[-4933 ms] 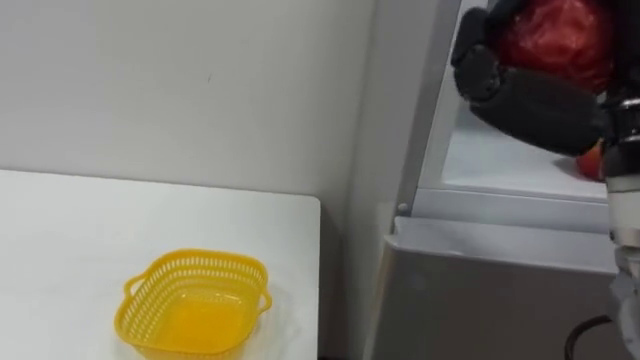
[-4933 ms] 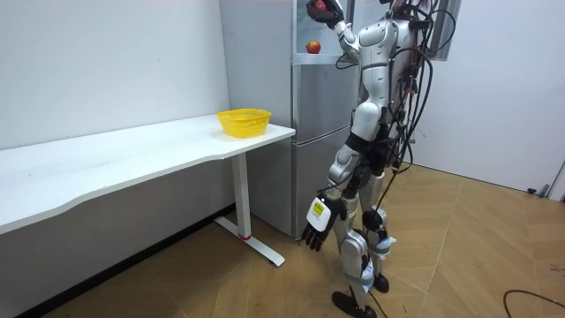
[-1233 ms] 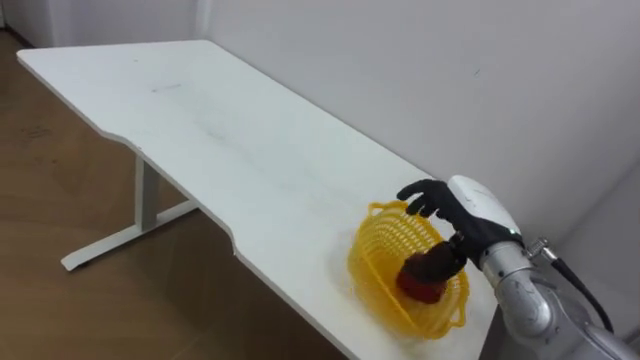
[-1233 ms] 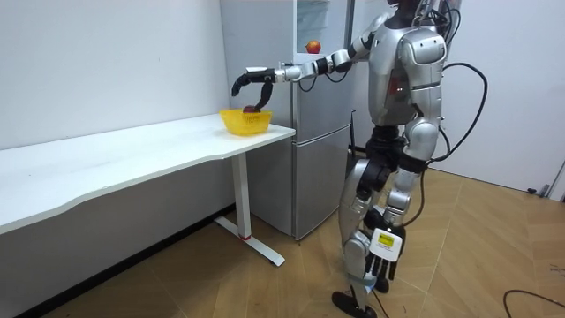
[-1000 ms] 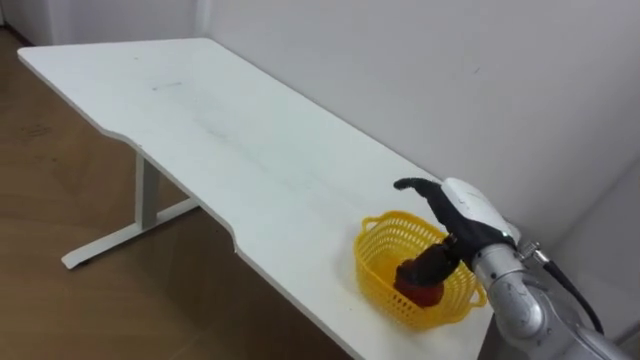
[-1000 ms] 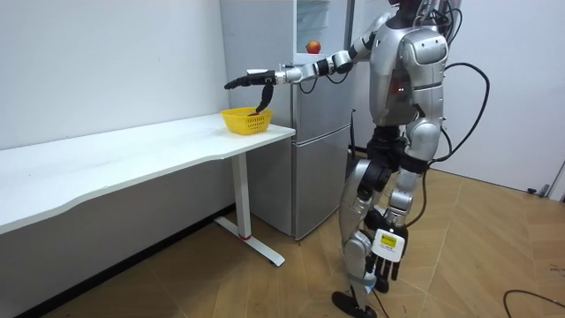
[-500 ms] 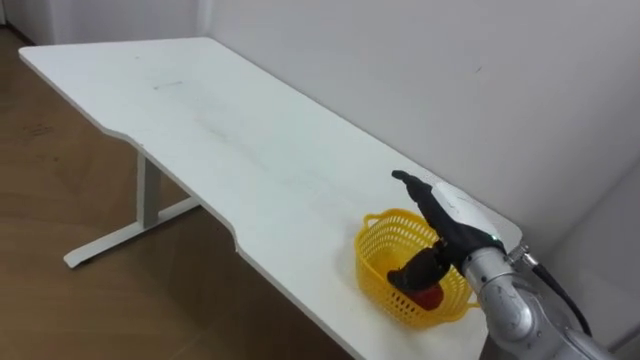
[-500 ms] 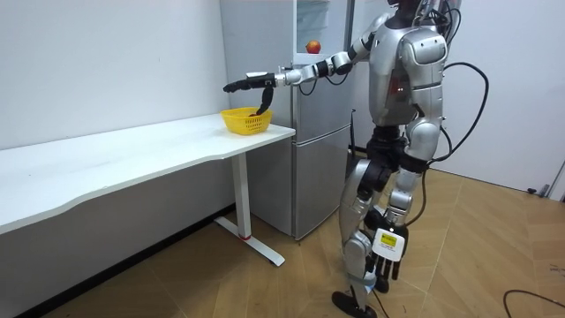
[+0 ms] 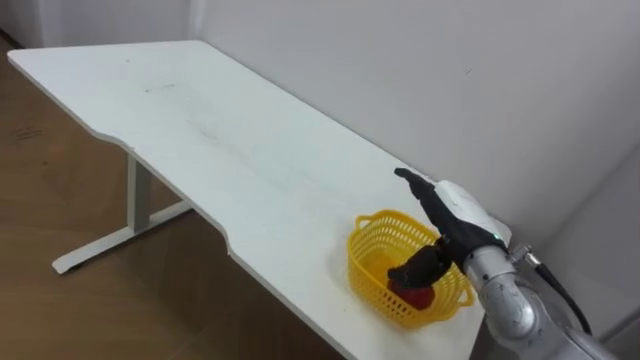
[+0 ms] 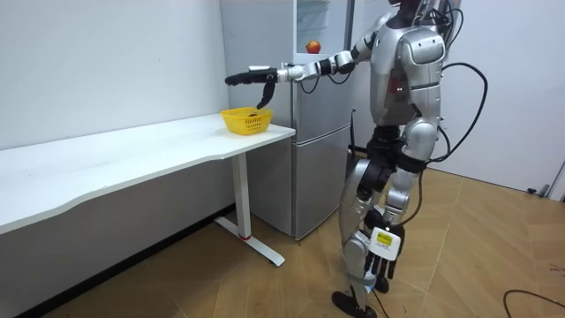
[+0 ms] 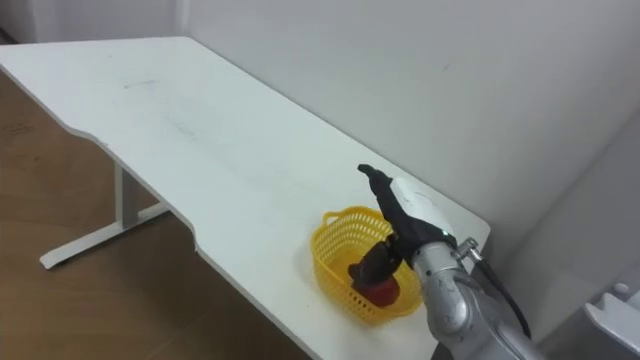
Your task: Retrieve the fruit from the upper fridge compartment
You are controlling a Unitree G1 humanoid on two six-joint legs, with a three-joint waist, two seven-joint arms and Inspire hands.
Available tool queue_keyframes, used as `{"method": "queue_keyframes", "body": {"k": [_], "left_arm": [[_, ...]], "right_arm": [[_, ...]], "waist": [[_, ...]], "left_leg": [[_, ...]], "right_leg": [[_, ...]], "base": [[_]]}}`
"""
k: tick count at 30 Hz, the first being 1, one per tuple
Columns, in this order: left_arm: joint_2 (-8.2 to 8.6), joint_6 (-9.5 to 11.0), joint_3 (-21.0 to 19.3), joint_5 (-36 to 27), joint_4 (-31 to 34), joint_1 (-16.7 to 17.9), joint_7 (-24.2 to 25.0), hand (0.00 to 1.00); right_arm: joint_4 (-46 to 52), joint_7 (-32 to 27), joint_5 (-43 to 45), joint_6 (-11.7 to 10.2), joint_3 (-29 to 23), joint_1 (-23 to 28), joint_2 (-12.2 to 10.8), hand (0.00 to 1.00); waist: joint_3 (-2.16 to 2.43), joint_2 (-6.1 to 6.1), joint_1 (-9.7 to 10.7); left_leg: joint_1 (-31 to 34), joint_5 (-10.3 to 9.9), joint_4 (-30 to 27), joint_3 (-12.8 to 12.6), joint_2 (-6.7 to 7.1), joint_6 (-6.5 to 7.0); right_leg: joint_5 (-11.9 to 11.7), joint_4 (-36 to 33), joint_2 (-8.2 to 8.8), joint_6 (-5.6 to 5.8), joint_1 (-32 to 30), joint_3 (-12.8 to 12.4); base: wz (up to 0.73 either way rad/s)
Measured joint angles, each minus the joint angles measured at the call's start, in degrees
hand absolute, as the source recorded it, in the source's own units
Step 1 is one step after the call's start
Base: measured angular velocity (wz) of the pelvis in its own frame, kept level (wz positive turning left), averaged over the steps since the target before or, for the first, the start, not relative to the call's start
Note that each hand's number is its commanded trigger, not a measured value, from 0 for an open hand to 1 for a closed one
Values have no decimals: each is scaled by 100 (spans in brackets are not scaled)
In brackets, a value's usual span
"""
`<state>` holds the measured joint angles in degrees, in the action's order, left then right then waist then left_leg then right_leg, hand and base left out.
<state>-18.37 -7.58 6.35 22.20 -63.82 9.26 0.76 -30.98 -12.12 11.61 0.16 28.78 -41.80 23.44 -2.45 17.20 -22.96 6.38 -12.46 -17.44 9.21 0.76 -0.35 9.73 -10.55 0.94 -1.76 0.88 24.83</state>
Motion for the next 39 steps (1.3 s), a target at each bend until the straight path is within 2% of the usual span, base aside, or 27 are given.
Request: {"method": "queue_keyframes", "body": {"k": [4,5,6,7,9,10,11,14,17,18,21,22,24,26,29,32,35,39], "left_arm": [[64,4,-123,-3,21,88,-20,0],[114,17,-175,-2,37,137,-35,0],[136,23,-193,-1,38,158,-48,0],[168,32,-275,0,54,210,-52,0],[222,46,-443,-5,138,300,-48,0],[265,48,-529,-7,150,351,-34,0],[312,50,-581,-7,159,385,-26,0],[337,99,-615,-12,132,387,-36,0],[362,191,-610,-3,79,386,-55,0],[378,189,-611,-3,77,393,-47,0],[418,184,-612,-7,80,472,-17,0],[435,184,-613,-9,69,504,-16,0],[463,183,-617,-13,66,527,-18,0],[558,214,-720,-12,64,531,-24,0],[589,340,-741,-21,-22,553,-24,0],[597,411,-736,-21,-54,546,-21,0],[625,436,-734,-11,-66,527,-3,0],[637,437,-728,-1,-54,533,24,0]], "right_arm": [[878,-95,-28,-37,-270,57,15,0],[1104,-112,-9,-102,-333,77,16,0],[1214,-116,-4,-136,-360,77,15,0],[1500,-121,54,-153,-464,131,15,0],[1965,-183,158,-202,-683,248,13,0],[2217,-216,197,-209,-810,334,13,0],[2543,-251,202,-206,-912,467,27,0],[3363,-365,267,-235,-1046,873,32,0],[3810,-369,488,-317,-1062,1065,31,0],[3897,-369,488,-335,-1076,1122,25,0],[4398,-400,452,-352,-1256,1487,-7,0],[4589,-445,480,-397,-1309,1545,-9,0],[4773,-514,521,-541,-1446,1646,-9,0],[4958,-574,586,-641,-1639,1680,-10,0],[5194,-635,673,-775,-1915,1799,-17,0],[5281,-683,695,-895,-2083,1869,-109,0],[5299,-764,848,-898,-2316,1888,-153,0],[5430,-969,902,-934,-2739,2013,-154,0]], "waist": [[61,-183,197],[87,-253,296],[93,-283,346],[140,-326,412],[140,-380,430],[156,-436,475],[204,-477,576],[196,-554,681],[179,-621,771],[165,-641,817],[186,-724,978],[176,-783,996],[189,-874,1074],[190,-1033,1210],[246,-1145,1356],[232,-1192,1521],[214,-1220,1651],[226,-1251,1814]], "left_leg": [[-117,-3,3,-133,-10,11],[-171,-3,16,-144,-3,16],[-212,-5,41,-154,-3,19],[-269,-7,109,-216,-15,23],[-418,-3,223,-355,-45,28],[-508,-4,266,-409,-56,29],[-568,-4,303,-433,-57,29],[-733,-4,392,-571,-93,29],[-889,-5,471,-761,-135,29],[-924,-5,472,-766,-134,29],[-1053,-23,524,-848,-132,54],[-1102,-35,537,-925,-141,68],[-1134,-50,540,-1013,-139,86],[-1192,-62,573,-1085,-131,108],[-1228,-65,608,-1129,-130,115],[-1321,-65,612,-1152,-150,113],[-1400,-73,661,-1229,-178,102],[-1414,-76,682,-1245,-182,99]], "right_leg": [[-10,-2,1,-15,48,-93],[-10,0,8,-15,93,-123],[-10,0,9,-14,123,-135],[-10,0,7,-14,126,-212],[-10,0,-6,-14,181,-353],[-10,-2,-13,-14,236,-425],[-10,-4,-9,-14,260,-433],[-10,-17,-16,-13,331,-551],[-12,-18,-41,-16,364,-756],[-13,-12,-41,-18,403,-756],[-11,-12,-45,-16,473,-816],[-12,-10,-58,-16,486,-905],[-14,-12,-56,-15,488,-978],[-21,-12,-52,-1,501,-1086],[-24,-10,-49,7,503,-1086],[-24,-6,-71,7,565,-1112],[-25,-2,-104,6,592,-1208],[-25,-2,-115,7,589,-1227]], "base": [[-15],[-7],[-11],[-30],[-38],[-23],[-18],[-26],[-33],[-13],[-14],[-33],[-25],[-16],[-7],[-7],[-13],[-4]]}}
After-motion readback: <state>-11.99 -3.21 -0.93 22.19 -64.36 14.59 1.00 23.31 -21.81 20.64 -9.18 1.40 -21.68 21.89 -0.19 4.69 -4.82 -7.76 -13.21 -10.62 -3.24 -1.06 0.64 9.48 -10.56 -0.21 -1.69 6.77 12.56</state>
